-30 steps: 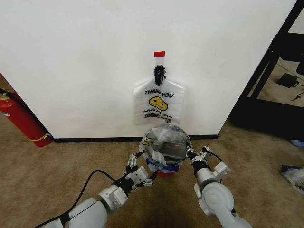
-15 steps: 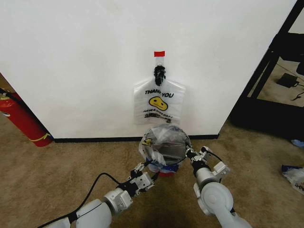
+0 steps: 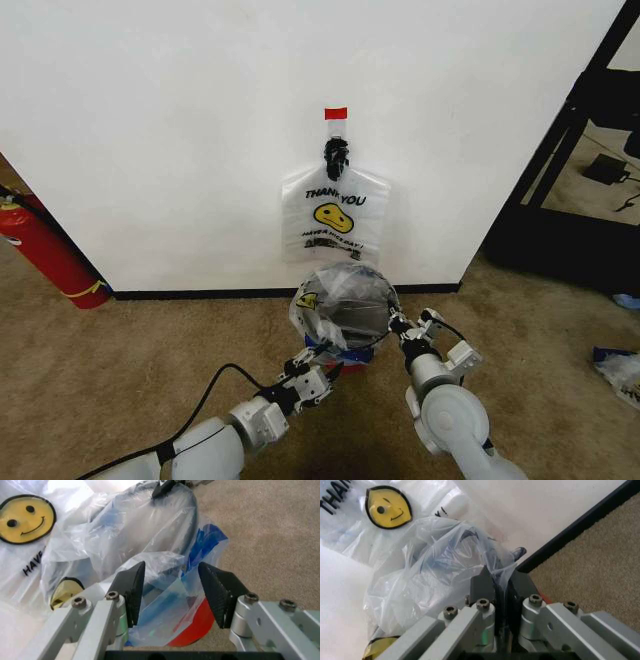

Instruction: Pick up the garbage bag from the wall and place it over the trash bin.

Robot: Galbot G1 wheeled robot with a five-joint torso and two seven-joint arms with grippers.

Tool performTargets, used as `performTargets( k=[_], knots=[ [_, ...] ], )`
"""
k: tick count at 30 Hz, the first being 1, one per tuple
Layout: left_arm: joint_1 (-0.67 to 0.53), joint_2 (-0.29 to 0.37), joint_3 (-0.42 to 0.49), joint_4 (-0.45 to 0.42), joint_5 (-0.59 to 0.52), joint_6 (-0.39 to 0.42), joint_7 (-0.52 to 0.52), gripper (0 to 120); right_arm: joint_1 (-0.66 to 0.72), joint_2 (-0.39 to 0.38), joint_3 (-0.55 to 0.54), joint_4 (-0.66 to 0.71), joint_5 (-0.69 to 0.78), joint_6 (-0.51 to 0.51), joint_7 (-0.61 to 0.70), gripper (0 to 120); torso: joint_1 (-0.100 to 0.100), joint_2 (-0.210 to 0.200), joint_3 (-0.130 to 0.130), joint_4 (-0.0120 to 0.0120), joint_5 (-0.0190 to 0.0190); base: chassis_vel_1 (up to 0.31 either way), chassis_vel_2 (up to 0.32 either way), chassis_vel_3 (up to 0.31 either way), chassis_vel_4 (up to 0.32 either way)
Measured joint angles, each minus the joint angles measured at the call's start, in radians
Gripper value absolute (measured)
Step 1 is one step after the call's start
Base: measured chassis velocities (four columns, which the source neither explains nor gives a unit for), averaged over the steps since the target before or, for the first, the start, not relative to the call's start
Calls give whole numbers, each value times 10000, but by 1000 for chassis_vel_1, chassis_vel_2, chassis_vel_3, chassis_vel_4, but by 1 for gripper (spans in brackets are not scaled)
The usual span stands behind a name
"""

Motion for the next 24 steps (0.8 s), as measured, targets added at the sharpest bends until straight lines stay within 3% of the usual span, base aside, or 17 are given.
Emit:
performTargets(
  k=[6, 8, 12, 24],
  knots=[
    [55, -20, 47, 94, -14, 5, -17, 22, 30, -54, -10, 20, 19, -11, 4, 1, 0, 0, 0, 1, 0, 0, 0, 0, 0],
    [56, -20, 49, 99, -15, 5, -17, 20, 34, -57, -7, 20, 23, -11, 6, 1, 0, 0, 0, 1, 0, 0, 0, 0, 0],
    [40, -83, 63, 169, -17, -4, -17, 1, 45, -14, -3, 45, 40, -21, 31, 1, 0, 0, 0, 0, 0, 0, 0, 0, 0],
    [792, -359, -199, 425, 256, -237, -45, 0, -5, 275, 90, 106, 156, -31, 234, 1, 0, 0, 0, 0, 0, 0, 0, 0, 0]
  ],
)
